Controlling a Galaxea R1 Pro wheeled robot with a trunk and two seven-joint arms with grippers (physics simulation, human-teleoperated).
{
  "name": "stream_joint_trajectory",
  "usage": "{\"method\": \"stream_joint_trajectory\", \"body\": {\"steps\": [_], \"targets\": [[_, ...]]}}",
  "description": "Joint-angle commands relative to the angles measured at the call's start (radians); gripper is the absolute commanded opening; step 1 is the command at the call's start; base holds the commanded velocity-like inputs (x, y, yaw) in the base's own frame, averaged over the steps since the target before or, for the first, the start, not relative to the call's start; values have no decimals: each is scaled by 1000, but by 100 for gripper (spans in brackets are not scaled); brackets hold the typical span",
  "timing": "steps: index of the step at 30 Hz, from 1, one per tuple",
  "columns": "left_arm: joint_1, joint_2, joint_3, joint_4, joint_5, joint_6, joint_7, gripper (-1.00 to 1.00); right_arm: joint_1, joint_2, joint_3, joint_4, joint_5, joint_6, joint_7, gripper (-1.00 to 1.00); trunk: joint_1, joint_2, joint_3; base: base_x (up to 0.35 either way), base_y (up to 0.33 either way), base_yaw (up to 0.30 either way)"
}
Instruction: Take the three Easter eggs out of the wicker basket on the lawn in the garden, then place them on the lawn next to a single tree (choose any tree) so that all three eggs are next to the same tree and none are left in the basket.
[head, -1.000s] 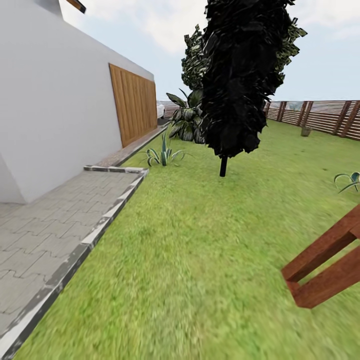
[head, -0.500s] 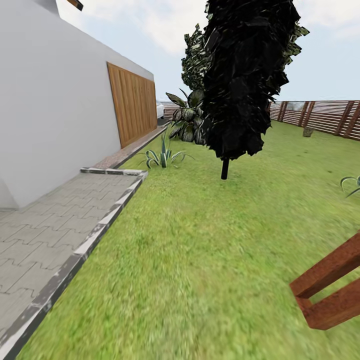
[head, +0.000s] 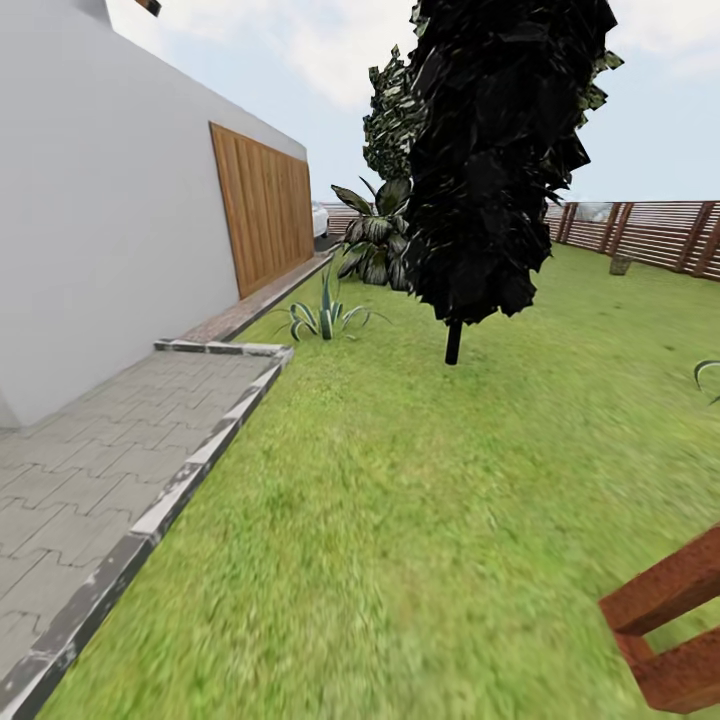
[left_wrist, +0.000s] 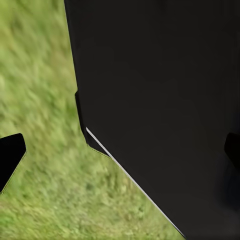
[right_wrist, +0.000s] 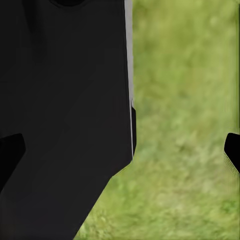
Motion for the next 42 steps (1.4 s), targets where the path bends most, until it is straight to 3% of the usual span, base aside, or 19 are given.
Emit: {"method": "stream_joint_trajectory", "body": {"steps": [1,42], "targets": [[1,0,0,-2,-6,0,-3,100,0,0,1,2,-7,-6,0,100,1,0,0,339,0,0],[1,0,0,-2,-6,0,-3,100,0,0,0,2,-8,-6,0,100,1,0,0,339,0,-16]]}}
